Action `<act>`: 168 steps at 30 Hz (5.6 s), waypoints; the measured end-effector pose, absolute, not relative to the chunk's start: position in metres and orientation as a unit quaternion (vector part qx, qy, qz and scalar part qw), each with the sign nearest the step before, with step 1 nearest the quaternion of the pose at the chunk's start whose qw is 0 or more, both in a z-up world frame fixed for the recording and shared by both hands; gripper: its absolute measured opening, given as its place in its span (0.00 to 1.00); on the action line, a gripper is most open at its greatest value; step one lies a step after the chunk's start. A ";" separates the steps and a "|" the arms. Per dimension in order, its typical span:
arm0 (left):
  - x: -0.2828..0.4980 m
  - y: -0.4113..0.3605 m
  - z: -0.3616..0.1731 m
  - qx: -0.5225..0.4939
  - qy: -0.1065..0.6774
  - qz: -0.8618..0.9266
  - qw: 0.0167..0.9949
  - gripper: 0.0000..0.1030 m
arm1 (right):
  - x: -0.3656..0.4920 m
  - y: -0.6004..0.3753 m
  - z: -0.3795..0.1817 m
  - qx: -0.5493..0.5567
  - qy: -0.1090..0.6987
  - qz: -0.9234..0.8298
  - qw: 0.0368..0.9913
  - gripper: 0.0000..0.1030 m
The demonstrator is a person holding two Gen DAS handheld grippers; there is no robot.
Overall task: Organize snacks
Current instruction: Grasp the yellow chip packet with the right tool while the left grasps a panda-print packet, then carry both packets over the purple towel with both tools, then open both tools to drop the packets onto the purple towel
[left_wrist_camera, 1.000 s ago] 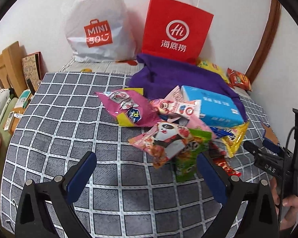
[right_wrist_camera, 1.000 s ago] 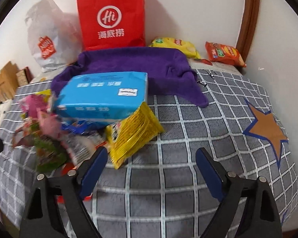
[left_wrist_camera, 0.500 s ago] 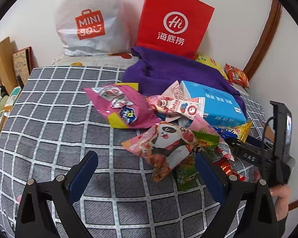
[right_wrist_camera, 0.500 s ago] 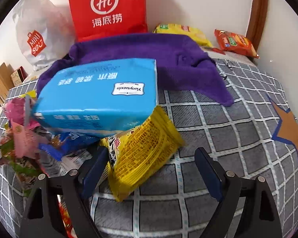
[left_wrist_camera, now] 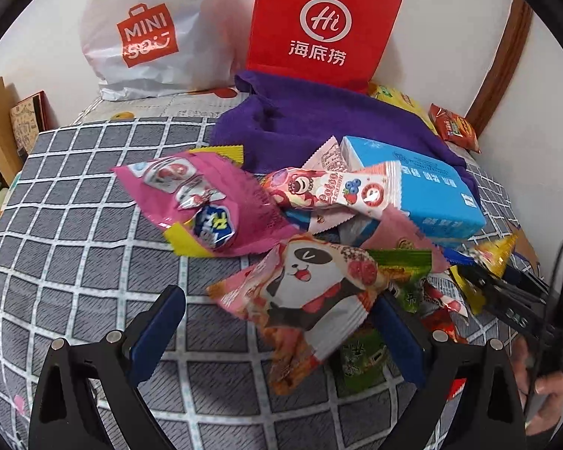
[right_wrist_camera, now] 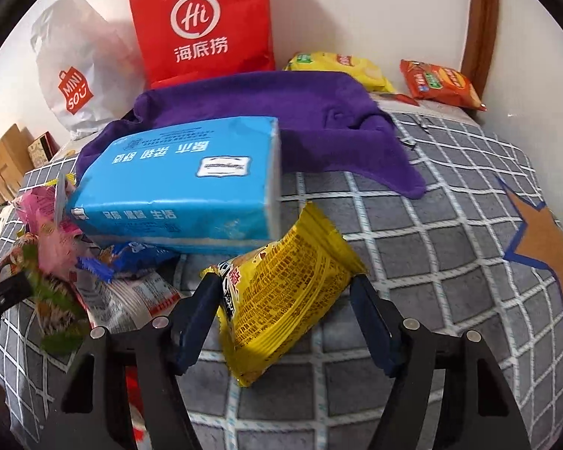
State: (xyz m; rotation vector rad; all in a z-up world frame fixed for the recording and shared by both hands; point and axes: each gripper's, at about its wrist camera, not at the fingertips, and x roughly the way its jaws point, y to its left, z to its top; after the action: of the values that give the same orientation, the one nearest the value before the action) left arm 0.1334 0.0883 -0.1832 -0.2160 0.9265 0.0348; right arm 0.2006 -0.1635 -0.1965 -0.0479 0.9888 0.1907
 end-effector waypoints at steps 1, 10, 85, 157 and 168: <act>0.135 0.088 -0.184 -0.106 0.445 0.015 0.889 0.91 | 0.199 -0.167 -0.195 -0.021 0.473 0.088 0.876 0.68; 0.130 0.094 -0.176 -0.129 0.441 0.001 0.888 0.58 | 0.182 -0.186 -0.184 -0.024 0.469 0.070 0.880 0.67; 0.168 0.034 -0.060 -0.110 0.364 -0.078 0.922 0.57 | 0.213 -0.159 -0.074 -0.042 0.373 0.114 0.920 0.63; 0.401 0.095 -0.166 -0.154 0.456 -0.048 0.876 0.57 | 0.444 -0.107 -0.183 -0.114 0.475 0.139 0.861 0.68; 0.399 0.098 -0.162 -0.161 0.457 -0.051 0.873 0.57 | 0.434 -0.104 -0.159 -0.102 0.455 0.157 0.870 0.79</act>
State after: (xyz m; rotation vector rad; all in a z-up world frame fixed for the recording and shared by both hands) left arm 0.3994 0.0981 -0.1623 -0.3356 0.9548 -0.1075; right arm 0.4341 -0.1036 -0.1593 -0.2130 0.9518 0.3289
